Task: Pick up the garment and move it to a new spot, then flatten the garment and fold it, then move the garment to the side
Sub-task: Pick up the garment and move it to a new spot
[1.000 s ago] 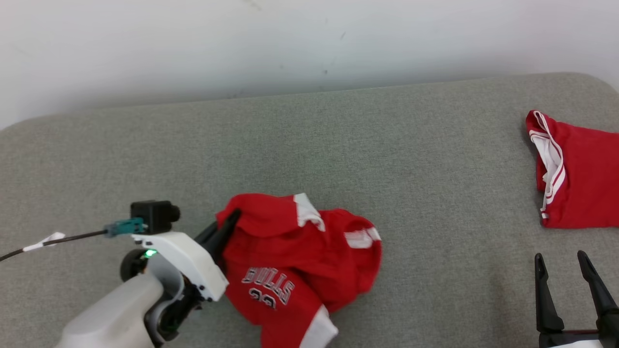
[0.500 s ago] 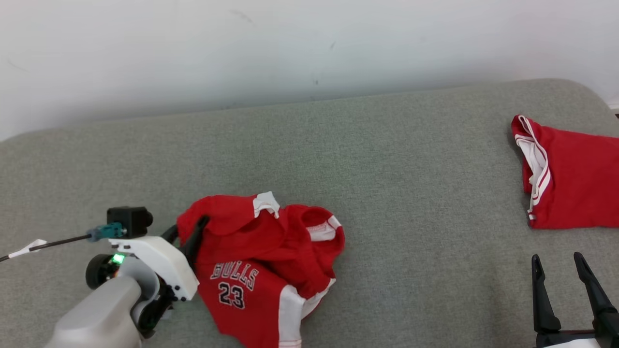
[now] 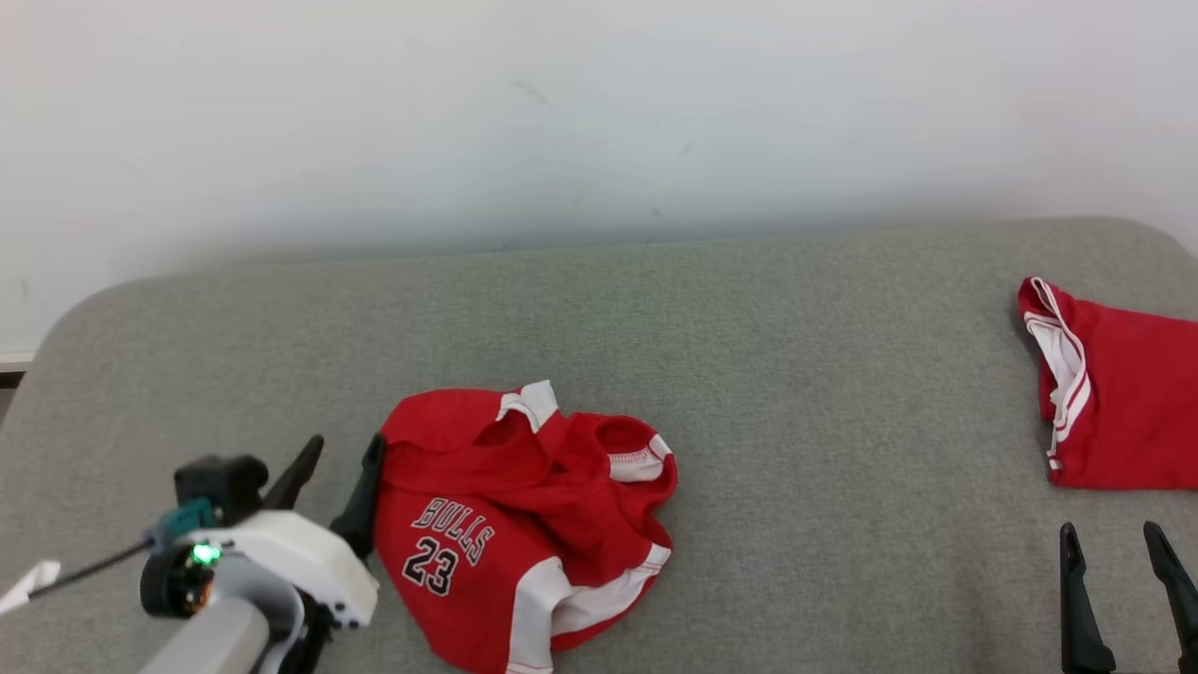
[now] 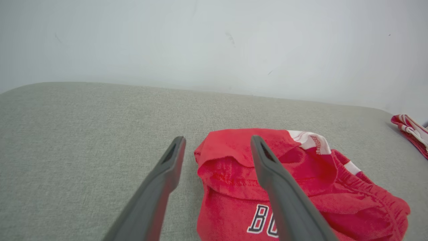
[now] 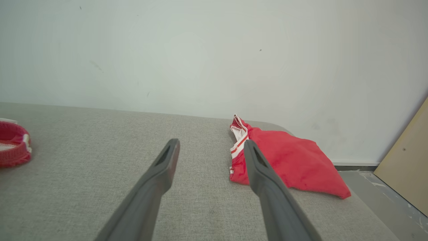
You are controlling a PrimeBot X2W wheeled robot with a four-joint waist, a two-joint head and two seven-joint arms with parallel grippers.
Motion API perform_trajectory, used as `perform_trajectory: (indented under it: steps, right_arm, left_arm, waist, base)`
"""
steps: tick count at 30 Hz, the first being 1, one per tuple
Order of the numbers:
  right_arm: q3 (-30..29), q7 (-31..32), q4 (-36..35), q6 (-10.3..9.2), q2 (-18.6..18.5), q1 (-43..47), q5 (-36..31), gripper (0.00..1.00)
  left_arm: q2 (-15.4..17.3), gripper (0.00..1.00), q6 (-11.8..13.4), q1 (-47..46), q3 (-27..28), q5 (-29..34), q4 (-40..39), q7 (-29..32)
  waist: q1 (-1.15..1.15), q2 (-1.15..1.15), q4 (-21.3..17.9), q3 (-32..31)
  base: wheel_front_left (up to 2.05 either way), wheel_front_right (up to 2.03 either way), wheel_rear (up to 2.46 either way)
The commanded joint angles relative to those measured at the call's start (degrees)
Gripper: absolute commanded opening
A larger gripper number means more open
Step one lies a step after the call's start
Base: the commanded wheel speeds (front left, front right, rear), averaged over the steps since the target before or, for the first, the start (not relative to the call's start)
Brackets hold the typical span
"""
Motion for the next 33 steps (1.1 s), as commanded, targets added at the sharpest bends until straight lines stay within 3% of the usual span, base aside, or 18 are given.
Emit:
perform_trajectory:
  steps: [1, 8, 16, 22, 33]
  right_arm:
    - [-0.34, -0.16, -0.09, -0.13, -0.06, 0.92, -0.32, 1.00]
    - [-1.02, -0.16, 0.07, -0.13, -0.36, 2.81, -0.04, 1.00]
    - [-0.63, -0.16, 0.48, -0.13, -0.37, 4.18, -0.09, 1.00]
    - [0.31, -0.16, 1.24, -0.13, -0.35, 5.29, -0.31, 1.00]
    - [3.00, -0.16, 2.93, -0.13, -0.18, 6.75, 0.87, 1.00]
  left_arm:
    - [0.04, 1.00, 0.30, 1.98, 1.01, 1.64, -1.23, 0.02]
    - [-2.07, 1.00, 2.92, 13.33, 8.36, 10.03, -10.36, 0.02]
    - [-5.61, 1.00, 3.40, 23.71, 16.00, 20.42, -17.98, 0.02]
    - [-9.16, 1.00, 1.56, 30.27, 21.38, 26.78, -20.54, 0.01]
    - [-14.53, 1.00, -4.17, 35.96, 29.27, 33.43, -21.18, 0.01]
  waist:
    - [0.00, 0.00, 0.76, -0.73]
    - [0.00, 0.00, 3.28, -2.77]
    - [0.00, 0.00, 5.42, -4.71]
    - [0.00, 0.00, 6.32, -6.00]
    - [0.00, 0.00, 6.84, -7.35]
  base:
    - [0.00, 0.00, 0.00]
    - [0.00, 0.00, 0.00]
    - [0.00, 0.00, 0.00]
    - [0.00, 0.00, 0.00]
    - [0.00, 0.00, 0.00]
